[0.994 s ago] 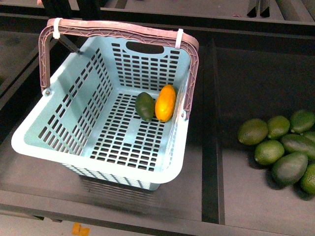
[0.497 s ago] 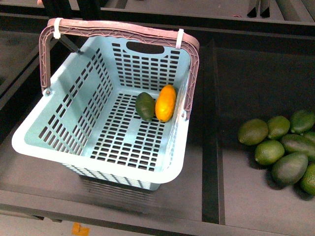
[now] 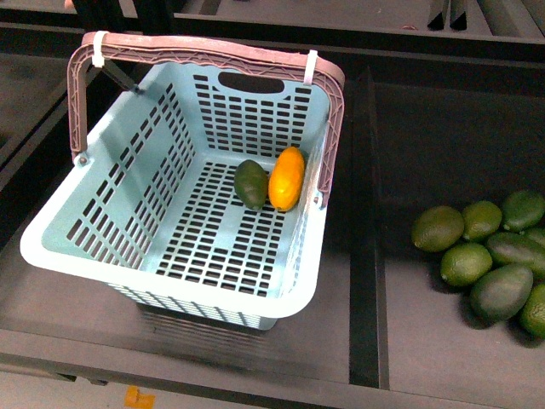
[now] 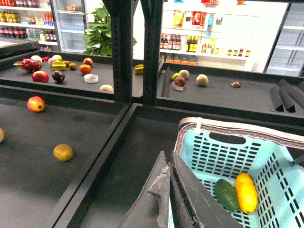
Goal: Pick mango and avocado into basket
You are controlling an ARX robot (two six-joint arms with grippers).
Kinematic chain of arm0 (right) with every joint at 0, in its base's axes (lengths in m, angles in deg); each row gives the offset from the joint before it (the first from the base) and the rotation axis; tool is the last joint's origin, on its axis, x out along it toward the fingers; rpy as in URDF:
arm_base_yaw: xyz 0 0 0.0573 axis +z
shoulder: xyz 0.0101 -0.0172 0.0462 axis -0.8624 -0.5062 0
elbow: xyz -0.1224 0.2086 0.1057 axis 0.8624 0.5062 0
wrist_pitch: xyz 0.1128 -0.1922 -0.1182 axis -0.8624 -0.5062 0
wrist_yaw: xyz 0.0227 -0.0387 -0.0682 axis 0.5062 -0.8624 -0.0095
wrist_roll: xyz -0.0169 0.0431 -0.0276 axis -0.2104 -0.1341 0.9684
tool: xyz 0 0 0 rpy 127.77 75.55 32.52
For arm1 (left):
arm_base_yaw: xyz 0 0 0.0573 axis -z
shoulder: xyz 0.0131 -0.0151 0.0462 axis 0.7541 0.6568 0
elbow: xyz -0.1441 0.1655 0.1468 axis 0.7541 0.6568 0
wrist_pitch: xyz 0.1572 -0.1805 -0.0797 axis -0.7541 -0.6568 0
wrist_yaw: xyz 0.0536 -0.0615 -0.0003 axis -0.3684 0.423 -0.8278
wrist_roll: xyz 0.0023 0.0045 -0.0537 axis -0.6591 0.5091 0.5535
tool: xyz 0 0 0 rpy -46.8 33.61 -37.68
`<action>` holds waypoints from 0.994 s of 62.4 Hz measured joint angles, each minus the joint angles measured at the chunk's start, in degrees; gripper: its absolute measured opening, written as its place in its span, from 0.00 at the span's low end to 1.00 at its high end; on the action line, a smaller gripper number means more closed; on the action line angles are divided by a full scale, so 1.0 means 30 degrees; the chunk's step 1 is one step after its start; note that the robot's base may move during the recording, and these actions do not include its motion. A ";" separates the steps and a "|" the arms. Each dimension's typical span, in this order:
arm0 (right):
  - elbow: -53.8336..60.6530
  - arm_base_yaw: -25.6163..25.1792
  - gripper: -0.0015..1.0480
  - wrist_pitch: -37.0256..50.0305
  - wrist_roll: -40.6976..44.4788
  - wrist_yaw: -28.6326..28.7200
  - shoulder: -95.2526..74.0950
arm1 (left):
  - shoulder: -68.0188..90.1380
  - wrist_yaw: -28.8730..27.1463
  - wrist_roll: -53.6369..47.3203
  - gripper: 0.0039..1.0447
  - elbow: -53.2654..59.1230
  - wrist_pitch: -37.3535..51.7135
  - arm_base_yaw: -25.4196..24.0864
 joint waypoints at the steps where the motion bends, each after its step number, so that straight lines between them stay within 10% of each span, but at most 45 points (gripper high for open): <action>1: 0.0000 0.0000 0.92 0.0000 0.0000 0.0000 0.0000 | 0.0000 0.0007 0.0000 0.02 0.0000 0.0000 0.0000; 21: 0.0000 0.0000 0.92 0.0000 0.0000 0.0000 0.0000 | 0.0000 0.0007 0.0000 0.02 0.0000 0.0000 0.0000; 49: 0.0000 0.0000 0.92 0.0000 0.0000 0.0000 0.0000 | 0.0000 0.0000 -0.0007 0.92 0.0000 0.0000 0.0000; 62: 0.0000 0.0000 0.92 0.0000 0.0000 0.0000 0.0000 | 0.0000 0.0007 -0.0029 0.92 0.0000 0.0000 0.0007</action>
